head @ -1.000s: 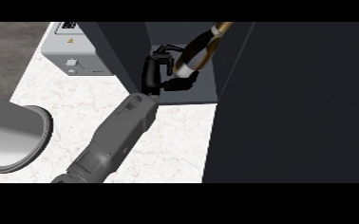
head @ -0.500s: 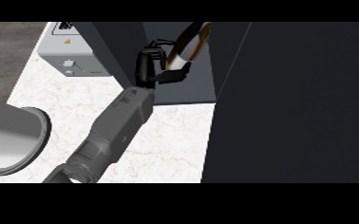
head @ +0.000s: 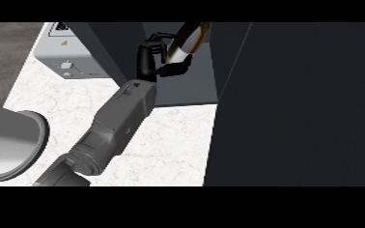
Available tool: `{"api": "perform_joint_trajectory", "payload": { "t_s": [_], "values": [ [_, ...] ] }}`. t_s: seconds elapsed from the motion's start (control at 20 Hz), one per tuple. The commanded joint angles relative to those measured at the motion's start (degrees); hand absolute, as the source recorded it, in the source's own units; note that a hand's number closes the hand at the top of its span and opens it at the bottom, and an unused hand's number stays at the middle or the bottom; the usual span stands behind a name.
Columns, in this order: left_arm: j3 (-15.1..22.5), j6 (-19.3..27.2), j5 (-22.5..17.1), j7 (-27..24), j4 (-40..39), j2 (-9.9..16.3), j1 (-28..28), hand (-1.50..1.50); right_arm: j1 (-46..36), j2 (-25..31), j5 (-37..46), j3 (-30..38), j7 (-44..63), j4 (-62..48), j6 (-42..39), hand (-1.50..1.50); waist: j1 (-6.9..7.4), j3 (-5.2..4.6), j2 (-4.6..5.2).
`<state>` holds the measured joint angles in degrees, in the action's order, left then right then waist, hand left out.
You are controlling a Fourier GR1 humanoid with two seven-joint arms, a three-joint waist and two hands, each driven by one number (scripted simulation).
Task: Pick up the wine, place it into the cabinet and close the cabinet
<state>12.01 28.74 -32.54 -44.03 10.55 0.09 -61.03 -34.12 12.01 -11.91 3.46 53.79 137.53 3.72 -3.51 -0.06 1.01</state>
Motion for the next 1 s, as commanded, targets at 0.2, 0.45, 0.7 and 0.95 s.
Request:
{"api": "perform_joint_trajectory", "payload": {
  "t_s": [0.2, 0.45, 0.7, 0.95],
  "values": [
    [0.27, 4.8, 2.34, 0.35, -6.4, -0.06, -2.87, 1.5, 0.67, -0.81, -2.14, -0.77, 0.29, 3.09, -0.19, -1.5, -1.2, -0.01, 0.57],
    [0.13, 2.48, 2.9, 4.02, -7.74, 2.42, -5.27, 1.5, 0.45, -0.99, -1.81, -0.46, 0.27, 3.13, 0.18, -1.5, -1.03, 0.0, 0.49],
    [-0.01, 7.46, 3.1, 5.46, -10.11, 1.19, -5.63, 1.5, -0.76, -1.54, -1.07, -2.41, 0.73, 2.67, 0.73, -1.5, -2.41, -0.05, 1.0],
    [-4.2, 0.64, -0.89, 3.98, -6.81, 0.26, -3.08, 1.5, -1.87, -0.88, -3.06, -1.03, 0.67, 1.4, -0.28, -1.5, -2.27, -0.12, 1.2]
  ]
}}
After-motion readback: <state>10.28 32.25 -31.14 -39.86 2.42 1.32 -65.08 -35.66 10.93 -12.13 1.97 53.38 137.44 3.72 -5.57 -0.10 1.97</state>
